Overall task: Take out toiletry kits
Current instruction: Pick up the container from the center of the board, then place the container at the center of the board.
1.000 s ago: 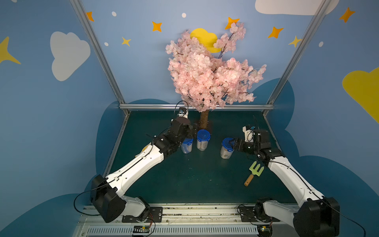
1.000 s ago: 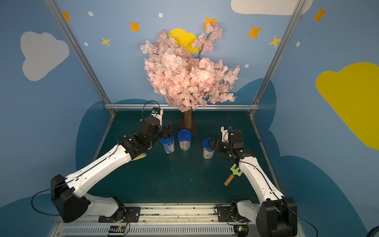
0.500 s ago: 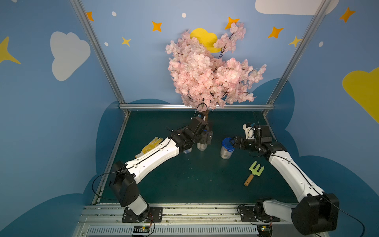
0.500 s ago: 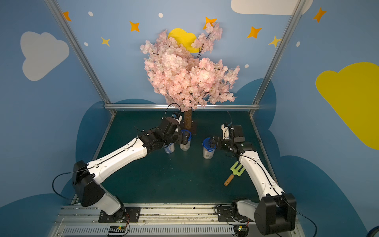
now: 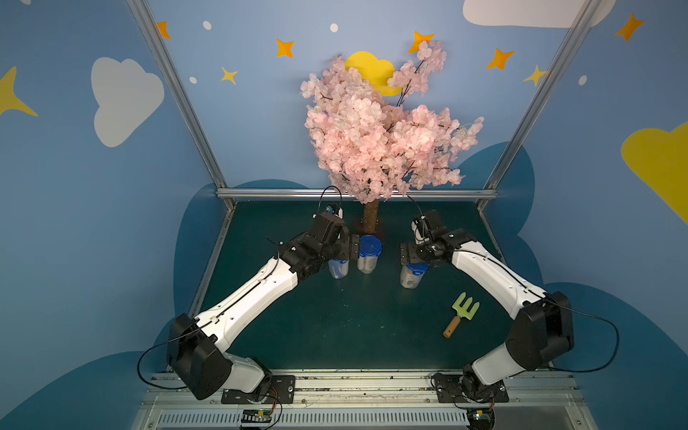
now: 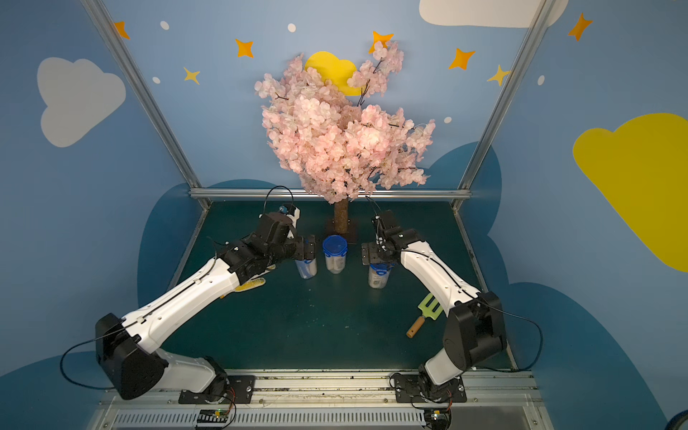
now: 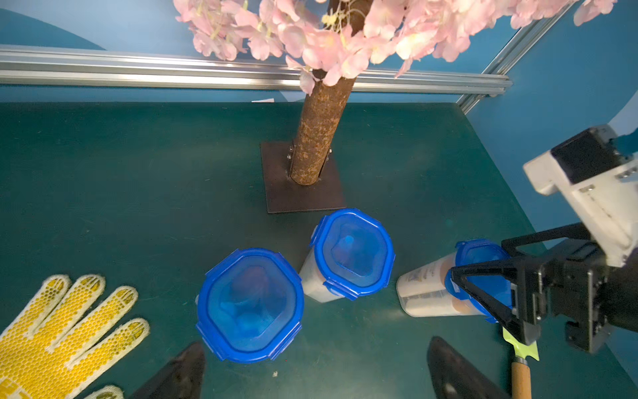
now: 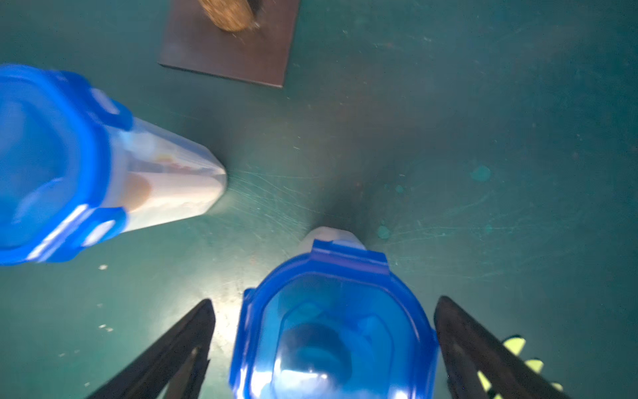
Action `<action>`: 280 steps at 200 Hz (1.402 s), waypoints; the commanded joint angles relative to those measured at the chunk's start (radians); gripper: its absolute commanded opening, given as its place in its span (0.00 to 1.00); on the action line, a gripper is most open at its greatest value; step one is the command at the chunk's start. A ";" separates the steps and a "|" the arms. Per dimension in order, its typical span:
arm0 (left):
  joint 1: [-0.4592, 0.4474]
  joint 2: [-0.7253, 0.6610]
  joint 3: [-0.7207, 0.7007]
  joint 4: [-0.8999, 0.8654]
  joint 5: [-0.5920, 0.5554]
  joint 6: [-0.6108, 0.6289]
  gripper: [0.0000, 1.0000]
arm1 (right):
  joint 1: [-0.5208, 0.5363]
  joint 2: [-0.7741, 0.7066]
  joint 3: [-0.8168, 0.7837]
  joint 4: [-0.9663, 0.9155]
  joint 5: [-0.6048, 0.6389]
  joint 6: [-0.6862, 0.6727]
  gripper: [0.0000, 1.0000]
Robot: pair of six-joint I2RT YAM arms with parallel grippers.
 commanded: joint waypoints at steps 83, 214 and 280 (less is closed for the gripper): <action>0.018 0.020 -0.003 0.024 0.069 -0.007 1.00 | 0.034 0.070 0.029 -0.087 -0.026 0.058 0.84; 0.020 0.034 0.013 -0.001 0.066 -0.011 1.00 | 0.132 0.146 0.170 -0.089 -0.160 0.045 0.59; 0.020 0.047 0.022 -0.013 0.065 -0.011 1.00 | 0.211 0.169 0.189 -0.079 -0.126 0.085 0.89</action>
